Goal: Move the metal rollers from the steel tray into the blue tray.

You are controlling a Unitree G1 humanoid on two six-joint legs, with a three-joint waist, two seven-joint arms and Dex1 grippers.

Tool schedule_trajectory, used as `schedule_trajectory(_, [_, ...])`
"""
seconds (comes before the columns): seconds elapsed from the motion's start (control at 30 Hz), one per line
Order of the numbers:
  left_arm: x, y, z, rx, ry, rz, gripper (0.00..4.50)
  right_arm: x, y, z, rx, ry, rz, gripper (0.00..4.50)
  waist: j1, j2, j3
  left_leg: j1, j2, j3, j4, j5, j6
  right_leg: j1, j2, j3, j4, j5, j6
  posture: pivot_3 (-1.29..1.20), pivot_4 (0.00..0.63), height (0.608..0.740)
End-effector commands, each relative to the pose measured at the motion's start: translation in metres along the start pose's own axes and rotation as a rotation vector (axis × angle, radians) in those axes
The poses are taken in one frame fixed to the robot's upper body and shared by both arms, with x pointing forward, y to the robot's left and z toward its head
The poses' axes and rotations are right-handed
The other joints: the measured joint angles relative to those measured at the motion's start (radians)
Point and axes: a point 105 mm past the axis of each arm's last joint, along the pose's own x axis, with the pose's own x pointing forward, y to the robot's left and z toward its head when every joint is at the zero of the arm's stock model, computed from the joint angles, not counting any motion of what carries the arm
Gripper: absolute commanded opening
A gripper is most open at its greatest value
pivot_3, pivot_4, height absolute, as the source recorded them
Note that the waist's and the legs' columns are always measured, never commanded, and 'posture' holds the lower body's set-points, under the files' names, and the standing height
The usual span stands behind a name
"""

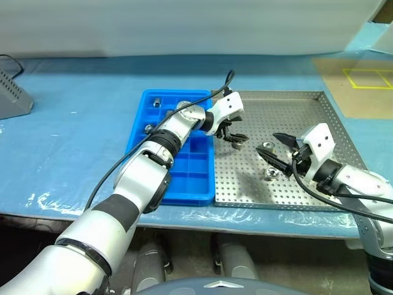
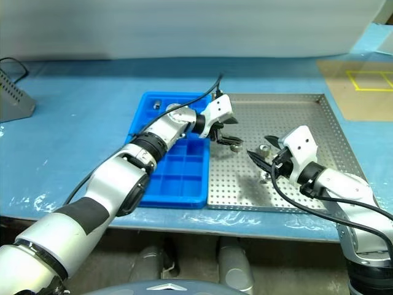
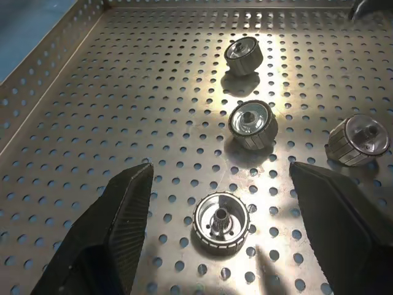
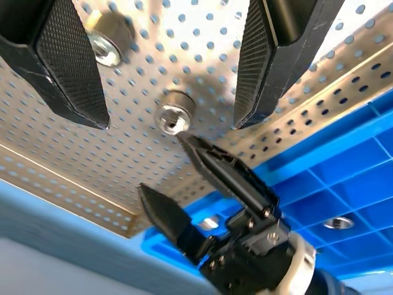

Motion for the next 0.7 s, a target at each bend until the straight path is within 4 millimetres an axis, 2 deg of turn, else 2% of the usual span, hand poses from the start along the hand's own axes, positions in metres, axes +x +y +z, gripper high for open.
schedule_trajectory(0.03, [0.002, 0.008, 0.004, 0.029, 0.054, 0.063, 3.75, -0.008, 0.0, 0.01, -0.019, -0.037, -0.034, 3.3, -0.021, 0.0, 0.0, 0.0, 0.0, 0.0, 0.0, 0.0, 0.0, 0.0, 0.0, 0.0, 0.0, 0.0, 0.0, -0.75, 0.15, 0.74])
schedule_trajectory(0.17, [0.006, 0.005, -0.002, -0.029, 0.107, 0.063, 3.75, -0.008, 0.001, 0.007, -0.016, -0.027, -0.047, 3.3, -0.056, 0.0, 0.0, -0.001, -0.001, -0.001, 0.001, -0.001, 0.001, 0.001, 0.0, 0.0, -0.002, -0.001, 0.004, -0.75, 0.15, 0.74])
schedule_trajectory(0.33, [0.011, 0.007, 0.001, -0.014, 0.15, 0.095, 3.75, -0.007, 0.001, 0.002, -0.016, -0.013, -0.061, 3.3, -0.089, 0.0, 0.0, -0.003, -0.002, -0.002, 0.001, -0.003, 0.004, 0.003, -0.001, -0.002, -0.006, 0.0, 0.002, -0.76, 0.15, 0.74])
schedule_trajectory(0.5, [0.008, 0.013, -0.016, -0.036, 0.238, 0.169, 3.75, -0.007, 0.003, 0.0, -0.013, -0.007, -0.065, 3.3, -0.124, 0.001, -0.001, -0.008, -0.001, -0.004, 0.001, -0.004, 0.007, 0.005, -0.001, -0.007, -0.016, 0.003, 0.007, -0.77, 0.15, 0.74])
schedule_trajectory(0.7, [0.0, 0.014, -0.034, -0.016, 0.332, 0.17, 3.75, -0.006, 0.005, -0.001, -0.006, -0.009, -0.067, 3.3, -0.149, 0.001, -0.001, -0.014, -0.002, -0.006, 0.004, -0.006, 0.01, 0.004, -0.003, -0.012, -0.019, 0.005, 0.008, -0.76, 0.15, 0.74])
